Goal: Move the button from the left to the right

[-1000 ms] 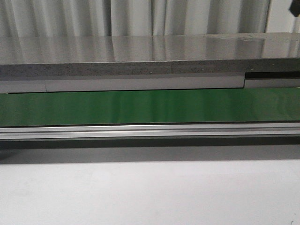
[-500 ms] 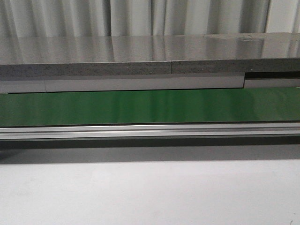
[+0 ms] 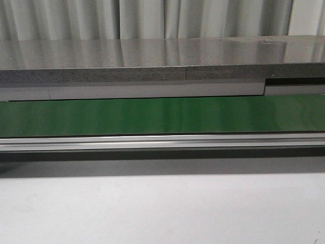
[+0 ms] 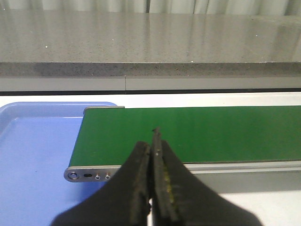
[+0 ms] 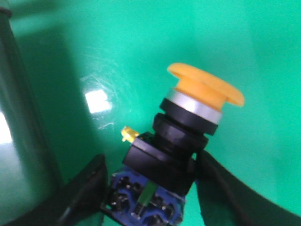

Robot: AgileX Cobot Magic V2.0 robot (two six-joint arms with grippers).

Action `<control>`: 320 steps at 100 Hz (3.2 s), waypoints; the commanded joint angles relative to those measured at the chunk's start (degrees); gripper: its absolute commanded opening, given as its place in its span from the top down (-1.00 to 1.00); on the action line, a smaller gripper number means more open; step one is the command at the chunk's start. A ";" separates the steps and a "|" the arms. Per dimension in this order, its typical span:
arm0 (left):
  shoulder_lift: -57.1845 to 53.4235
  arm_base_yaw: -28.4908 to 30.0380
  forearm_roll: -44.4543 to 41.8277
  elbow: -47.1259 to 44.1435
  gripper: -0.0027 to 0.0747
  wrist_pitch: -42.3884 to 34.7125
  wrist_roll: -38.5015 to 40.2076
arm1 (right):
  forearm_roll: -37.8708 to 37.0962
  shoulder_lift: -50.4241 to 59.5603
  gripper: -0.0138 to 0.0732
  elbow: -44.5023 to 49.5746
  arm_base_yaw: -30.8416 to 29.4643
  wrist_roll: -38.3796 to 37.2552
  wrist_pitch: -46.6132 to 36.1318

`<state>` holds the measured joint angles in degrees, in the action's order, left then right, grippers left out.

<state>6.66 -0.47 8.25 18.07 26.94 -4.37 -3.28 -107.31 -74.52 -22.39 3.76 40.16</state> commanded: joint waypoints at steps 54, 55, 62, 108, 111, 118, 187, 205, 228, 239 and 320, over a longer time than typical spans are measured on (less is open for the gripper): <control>0.63 -0.39 0.42 1.49 0.98 -4.01 0.02 | 1.61 2.45 -0.35 -1.84 -0.39 0.49 -1.03; 0.63 -0.39 0.42 1.49 0.98 -4.01 0.02 | 1.61 2.45 -0.36 -1.84 -0.39 0.49 -1.03; 0.63 -0.39 0.42 1.49 0.98 -4.01 0.02 | 1.61 2.45 -0.45 -1.84 -0.39 0.42 -0.98; 0.63 -0.39 0.42 1.49 0.98 -4.01 0.02 | 1.92 5.49 -0.54 -1.84 -0.31 -2.41 -1.65; 0.63 -0.39 0.42 1.49 0.98 -4.01 0.02 | 2.31 6.38 -0.54 -1.84 -0.31 -2.41 -2.19; 0.63 -0.39 0.42 1.49 0.98 -4.01 0.02 | 3.28 8.93 -0.54 -1.84 -0.13 -2.41 -3.74; 0.63 -0.39 0.42 1.49 0.98 -4.01 0.02 | 7.15 46.01 -0.53 20.25 13.37 -2.36 -25.62; 0.63 -0.39 0.42 1.49 0.98 -4.01 0.02 | 7.15 58.12 -0.53 32.49 15.41 -2.36 -32.38; 0.63 -0.39 0.42 1.49 0.98 -4.01 0.02 | 7.15 72.88 -0.53 45.52 19.32 -2.36 -32.66; 0.63 -0.39 0.42 1.49 0.98 -4.01 0.02 | 7.26 79.46 -0.53 49.67 21.10 -2.36 -31.47; 0.63 -0.39 0.42 1.49 0.98 -4.01 0.02 | 7.61 88.90 0.84 51.94 21.92 -2.36 -22.75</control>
<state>6.66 -0.47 8.25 18.07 26.94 -4.37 3.93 -18.06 -21.10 -0.59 1.22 21.55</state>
